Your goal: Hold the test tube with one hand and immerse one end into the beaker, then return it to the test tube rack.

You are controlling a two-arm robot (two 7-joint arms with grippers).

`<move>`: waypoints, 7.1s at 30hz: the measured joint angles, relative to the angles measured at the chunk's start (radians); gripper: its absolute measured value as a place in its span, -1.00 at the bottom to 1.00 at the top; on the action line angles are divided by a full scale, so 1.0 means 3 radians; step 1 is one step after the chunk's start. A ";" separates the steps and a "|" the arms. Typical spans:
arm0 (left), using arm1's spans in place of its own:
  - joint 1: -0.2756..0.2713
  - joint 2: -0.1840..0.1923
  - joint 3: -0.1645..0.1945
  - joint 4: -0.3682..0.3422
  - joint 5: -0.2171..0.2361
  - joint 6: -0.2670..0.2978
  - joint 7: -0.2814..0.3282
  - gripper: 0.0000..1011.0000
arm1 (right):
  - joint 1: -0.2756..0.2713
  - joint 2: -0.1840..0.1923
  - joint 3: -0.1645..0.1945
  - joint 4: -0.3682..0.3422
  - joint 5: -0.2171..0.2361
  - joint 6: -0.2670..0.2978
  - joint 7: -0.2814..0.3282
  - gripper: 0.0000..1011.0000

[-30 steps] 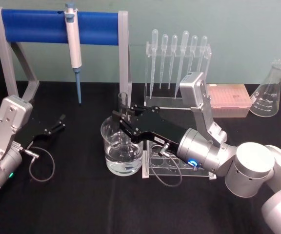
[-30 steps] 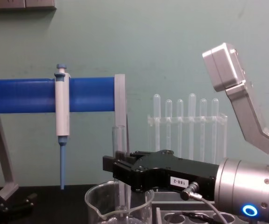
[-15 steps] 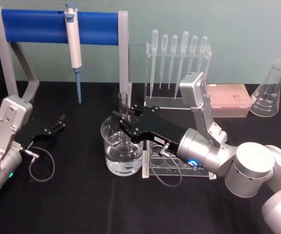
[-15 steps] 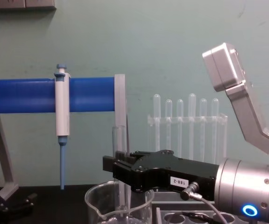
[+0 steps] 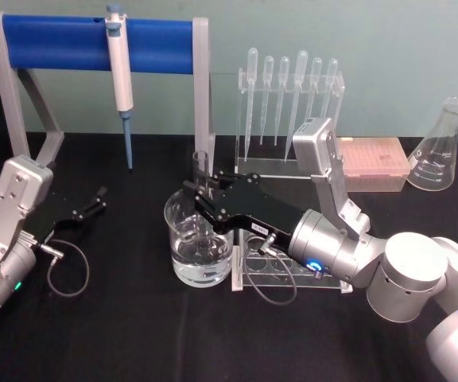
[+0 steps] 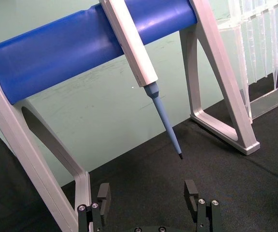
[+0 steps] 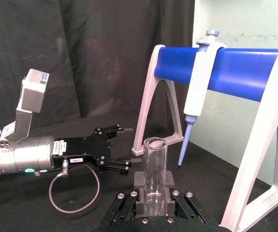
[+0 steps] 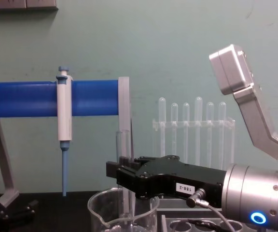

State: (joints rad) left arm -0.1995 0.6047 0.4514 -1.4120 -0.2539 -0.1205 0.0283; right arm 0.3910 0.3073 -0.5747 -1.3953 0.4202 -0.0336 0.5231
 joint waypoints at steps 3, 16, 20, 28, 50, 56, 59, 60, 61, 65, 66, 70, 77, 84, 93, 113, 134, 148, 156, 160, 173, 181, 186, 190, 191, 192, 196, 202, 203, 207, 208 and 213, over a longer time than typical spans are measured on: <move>0.0000 0.0000 0.0000 0.0000 0.0000 0.0000 0.0000 0.98 | 0.0000 0.0000 0.0000 0.0000 0.0000 0.0000 0.0000 -0.55; 0.0000 0.0000 0.0000 0.0000 0.0000 0.0000 0.0000 0.98 | 0.0000 0.0000 0.0000 0.0000 0.0000 0.0000 0.0000 -0.55; 0.0000 0.0000 0.0000 0.0000 0.0000 0.0000 0.0000 0.98 | 0.0000 0.0000 0.0000 0.0000 0.0000 0.0000 0.0000 -0.55; 0.0000 0.0000 0.0000 0.0000 0.0000 0.0000 0.0000 0.98 | 0.0000 0.0000 0.0000 0.0000 0.0000 0.0000 0.0000 -0.55; 0.0000 0.0000 0.0000 0.0000 0.0000 0.0000 0.0000 0.98 | 0.0000 0.0000 0.0000 0.0000 0.0000 0.0000 0.0000 -0.55; 0.0000 0.0000 0.0000 0.0000 0.0000 0.0000 0.0000 0.98 | 0.0000 0.0000 0.0000 0.0000 0.0000 0.0000 0.0000 -0.55; 0.0000 0.0000 0.0000 0.0000 0.0000 0.0000 0.0000 0.98 | 0.0000 0.0000 0.0000 0.0000 0.0000 0.0000 0.0000 -0.55; 0.0000 0.0000 0.0000 0.0000 0.0000 0.0000 0.0000 0.98 | 0.0000 0.0000 0.0000 0.0000 0.0000 0.0000 0.0000 -0.55; 0.0000 0.0000 0.0000 0.0000 0.0000 0.0000 0.0000 0.98 | 0.0000 0.0000 0.0000 0.0000 0.0000 0.0000 0.0000 -0.55; 0.0000 0.0000 0.0000 0.0000 0.0000 0.0000 0.0000 0.98 | 0.0000 0.0000 0.0000 0.0000 0.0000 0.0000 0.0000 -0.55; 0.0000 0.0000 0.0000 0.0000 0.0000 0.0000 0.0000 0.98 | 0.0000 0.0000 0.0000 0.0000 0.0000 0.0000 0.0000 -0.55; 0.0000 0.0000 0.0000 0.0000 0.0000 0.0000 0.0000 0.98 | 0.0000 0.0000 0.0000 0.0000 0.0000 0.0000 0.0000 -0.55; 0.0000 0.0000 0.0000 0.0000 0.0000 0.0000 0.0000 0.98 | 0.0000 0.0000 0.0000 0.0000 0.0000 0.0000 0.0000 -0.55; 0.0000 0.0000 0.0000 0.0000 0.0000 0.0000 0.0000 0.98 | 0.0000 0.0000 0.0000 0.0000 0.0000 0.0000 0.0000 -0.55; 0.0000 0.0000 0.0000 0.0000 0.0000 0.0000 0.0000 0.98 | 0.0000 0.0000 0.0000 0.0000 0.0000 0.0000 0.0000 -0.55; 0.0000 0.0000 0.0000 0.0000 0.0000 0.0000 0.0000 0.98 | 0.0000 0.0000 0.0000 0.0000 0.0000 0.0000 0.0000 -0.55; 0.0000 0.0000 0.0000 0.0000 0.0000 0.0000 0.0000 0.98 | 0.0000 0.0000 0.0000 0.0000 0.0000 0.0000 0.0000 -0.55; 0.0000 0.0000 0.0000 0.0000 0.0000 0.0000 0.0000 0.98 | 0.0000 0.0000 0.0000 0.0000 0.0000 0.0000 0.0000 -0.55; 0.0000 0.0000 0.0000 0.0000 0.0000 0.0000 0.0000 0.98 | 0.0000 0.0000 0.0000 0.0000 0.0000 0.0000 0.0000 -0.55; 0.0000 0.0000 0.0000 0.0000 0.0000 0.0000 0.0000 0.98 | 0.0000 0.0000 0.0000 0.0000 0.0000 0.0000 0.0000 -0.55; 0.0000 0.0000 0.0000 0.0000 0.0000 0.0000 0.0000 0.98 | 0.0000 0.0000 0.0000 0.0000 0.0000 0.0000 0.0000 -0.55; 0.0000 0.0000 0.0000 0.0000 0.0000 0.0000 0.0000 0.98 | 0.0000 0.0000 0.0000 0.0000 0.0000 0.0000 0.0000 -0.55; 0.0000 0.0000 0.0000 0.0000 0.0000 0.0000 0.0000 0.98 | 0.0000 0.0000 0.0000 0.0000 0.0000 0.0000 0.0000 -0.55; 0.0000 0.0000 0.0000 0.0000 0.0000 0.0000 0.0000 0.98 | 0.0000 0.0000 0.0000 0.0000 0.0000 0.0000 0.0000 -0.55; 0.0000 0.0000 0.0000 0.0000 0.0000 0.0000 0.0000 0.98 | 0.0000 0.0000 0.0000 0.0000 0.0000 0.0000 0.0000 -0.55; 0.0000 0.0000 0.0000 0.0000 0.0000 0.0000 0.0000 0.98 | 0.0000 0.0000 0.0000 0.0000 0.0000 0.0000 0.0000 -0.55; 0.0000 0.0000 0.0000 0.0000 0.0000 0.0000 0.0000 0.98 | 0.0000 0.0000 0.0000 0.0000 0.0000 0.0000 0.0000 -0.55; 0.0000 0.0000 0.0000 0.0000 0.0000 0.0000 0.0000 0.98 | 0.0000 0.0000 0.0000 0.0000 0.0000 0.0000 0.0000 -0.55; 0.0000 0.0000 0.0000 0.0000 0.0000 0.0000 0.0000 0.98 | 0.0000 0.0000 0.0000 0.0000 0.0000 0.0000 0.0000 -0.55; 0.0000 0.0000 0.0000 0.0000 0.0000 0.0000 0.0000 0.98 | -0.0005 0.0006 0.0011 -0.0052 -0.0010 0.0008 -0.0004 -0.55; 0.0000 0.0000 0.0000 0.0000 0.0000 0.0000 0.0000 0.98 | -0.0011 0.0020 0.0031 -0.0135 -0.0017 0.0019 -0.0016 -0.55; 0.0000 0.0000 0.0000 0.0000 0.0000 0.0000 0.0000 0.98 | -0.0031 0.0097 0.0147 -0.0523 0.0002 0.0081 -0.0070 -0.55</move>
State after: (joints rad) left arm -0.1995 0.6047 0.4514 -1.4120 -0.2539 -0.1206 0.0283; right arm 0.3818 0.3365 -0.5305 -1.5523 0.4208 -0.0093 0.5020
